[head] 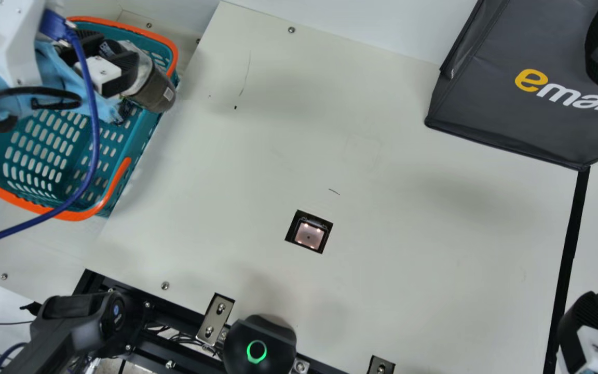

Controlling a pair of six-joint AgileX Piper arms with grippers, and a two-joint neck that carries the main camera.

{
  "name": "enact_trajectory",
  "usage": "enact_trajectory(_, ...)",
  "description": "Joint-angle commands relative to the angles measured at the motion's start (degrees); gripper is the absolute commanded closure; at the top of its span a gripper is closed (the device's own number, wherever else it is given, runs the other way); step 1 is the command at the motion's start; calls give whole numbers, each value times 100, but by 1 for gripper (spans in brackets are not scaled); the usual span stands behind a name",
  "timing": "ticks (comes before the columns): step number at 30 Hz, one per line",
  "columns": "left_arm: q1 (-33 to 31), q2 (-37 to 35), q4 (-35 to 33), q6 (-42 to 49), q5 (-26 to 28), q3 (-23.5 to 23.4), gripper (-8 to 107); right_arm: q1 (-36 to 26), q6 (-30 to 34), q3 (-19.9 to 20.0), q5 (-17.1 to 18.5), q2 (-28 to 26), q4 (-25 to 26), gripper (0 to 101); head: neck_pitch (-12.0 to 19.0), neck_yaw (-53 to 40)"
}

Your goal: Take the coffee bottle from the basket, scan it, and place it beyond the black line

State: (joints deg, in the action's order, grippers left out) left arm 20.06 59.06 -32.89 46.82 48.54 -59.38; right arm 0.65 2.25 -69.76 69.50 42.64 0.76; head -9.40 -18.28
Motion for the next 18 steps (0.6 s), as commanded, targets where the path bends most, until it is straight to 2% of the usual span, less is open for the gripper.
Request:
enact_trajectory(1, -360, -10, 128, -198, -63, 8, 89, 0, 0, 0, 0, 0, 0, 10, 148, -14)
enact_trajectory(18, -2462, 25, 1232, -1644, -577, 81, 89, 0, 0, 0, 0, 0, 0, 10, 148, -14)
